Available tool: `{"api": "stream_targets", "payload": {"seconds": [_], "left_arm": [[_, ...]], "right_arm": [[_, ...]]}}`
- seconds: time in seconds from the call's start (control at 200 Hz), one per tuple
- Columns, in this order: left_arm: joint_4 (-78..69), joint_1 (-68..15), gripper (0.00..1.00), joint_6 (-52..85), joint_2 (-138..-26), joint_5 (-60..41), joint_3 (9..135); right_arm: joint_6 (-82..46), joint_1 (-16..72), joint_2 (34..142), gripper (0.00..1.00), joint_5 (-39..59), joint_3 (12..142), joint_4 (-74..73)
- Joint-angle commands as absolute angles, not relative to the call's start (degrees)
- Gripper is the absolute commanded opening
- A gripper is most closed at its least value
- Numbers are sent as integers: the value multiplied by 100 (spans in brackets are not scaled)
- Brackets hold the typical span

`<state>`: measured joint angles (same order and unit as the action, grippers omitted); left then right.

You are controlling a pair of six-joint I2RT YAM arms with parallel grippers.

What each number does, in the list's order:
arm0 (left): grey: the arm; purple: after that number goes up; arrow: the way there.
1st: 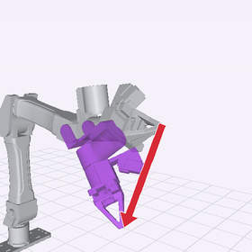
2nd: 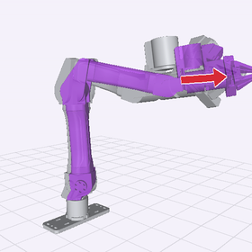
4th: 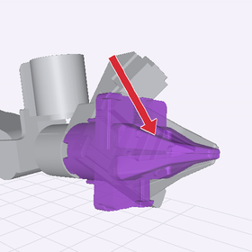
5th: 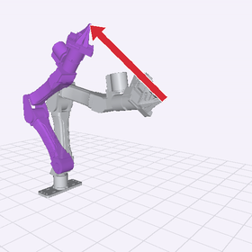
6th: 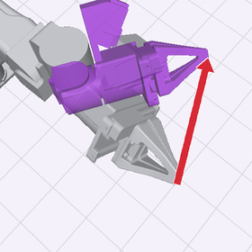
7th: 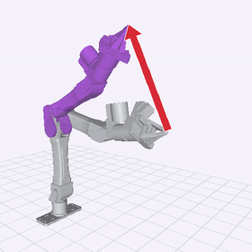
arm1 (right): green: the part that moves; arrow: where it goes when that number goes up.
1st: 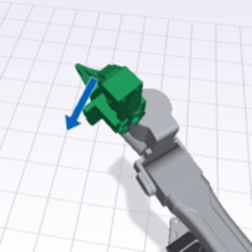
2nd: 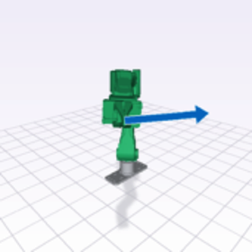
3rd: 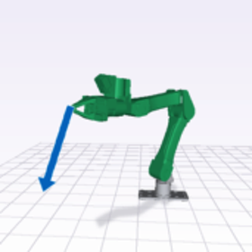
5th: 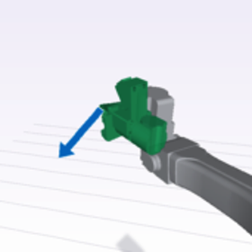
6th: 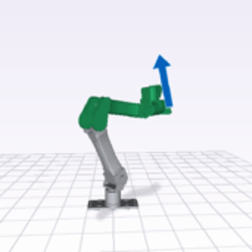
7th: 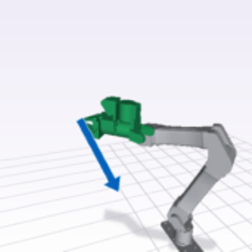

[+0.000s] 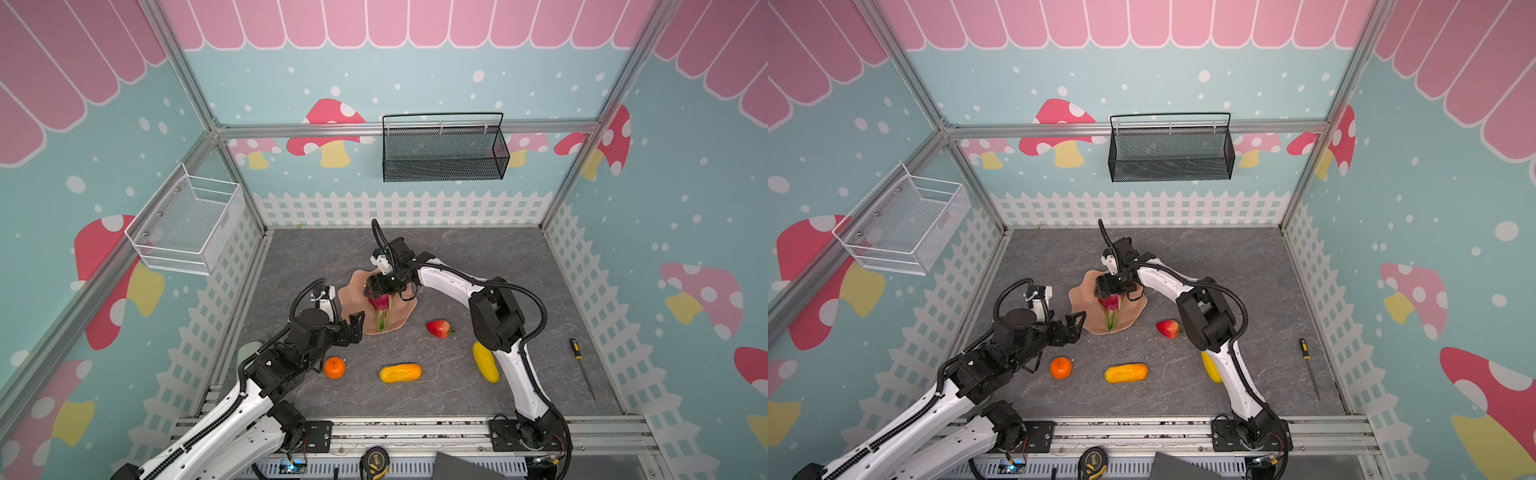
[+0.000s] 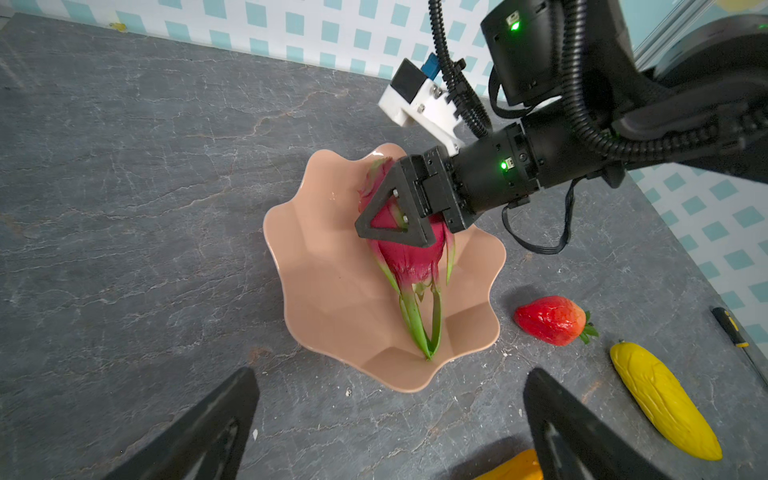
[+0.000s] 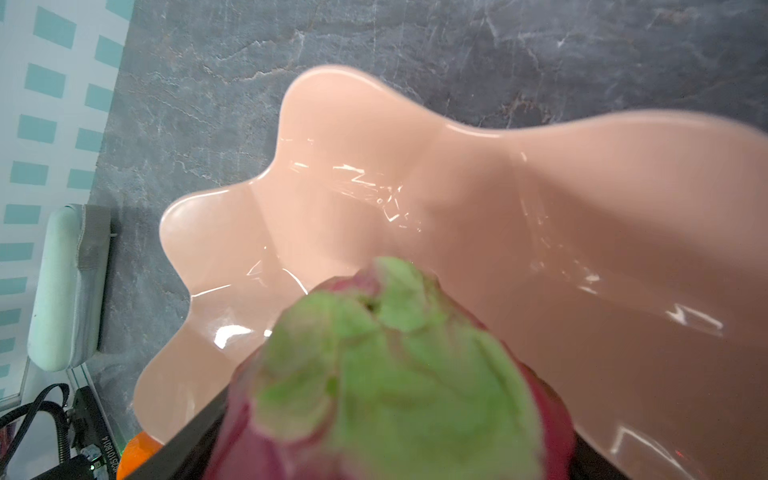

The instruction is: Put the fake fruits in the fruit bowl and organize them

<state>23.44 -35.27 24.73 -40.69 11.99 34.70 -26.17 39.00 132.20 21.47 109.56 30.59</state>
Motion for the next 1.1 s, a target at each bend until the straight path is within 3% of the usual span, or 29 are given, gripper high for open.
{"api": "stream_targets", "payload": {"seconds": [0.0,0.135,0.34,0.546,0.711,0.891,1.096], "left_arm": [[2299,-3489,100,2531,-3968,1210,3360],[2303,-3482,100,2531,-3955,1165,3353],[2305,-3474,100,2549,-3946,1127,3357],[2277,-3485,100,2510,-4044,938,3387],[2208,-3523,99,2005,-4317,-287,3411],[2226,-4463,90,1853,-5383,-443,3740],[2043,-5370,88,1503,-6246,-184,3739]], "right_arm": [[-2540,3911,13302,93,2059,11253,3154],[-2493,3911,13322,100,1932,11429,3233],[-2448,3911,13288,98,1740,11729,3366],[-2204,3902,12416,98,1131,11198,3217],[-2054,3894,10969,97,743,9341,2541],[-2685,3841,9072,97,570,6640,2124],[-3429,3891,6790,97,2099,4013,1837]]}}
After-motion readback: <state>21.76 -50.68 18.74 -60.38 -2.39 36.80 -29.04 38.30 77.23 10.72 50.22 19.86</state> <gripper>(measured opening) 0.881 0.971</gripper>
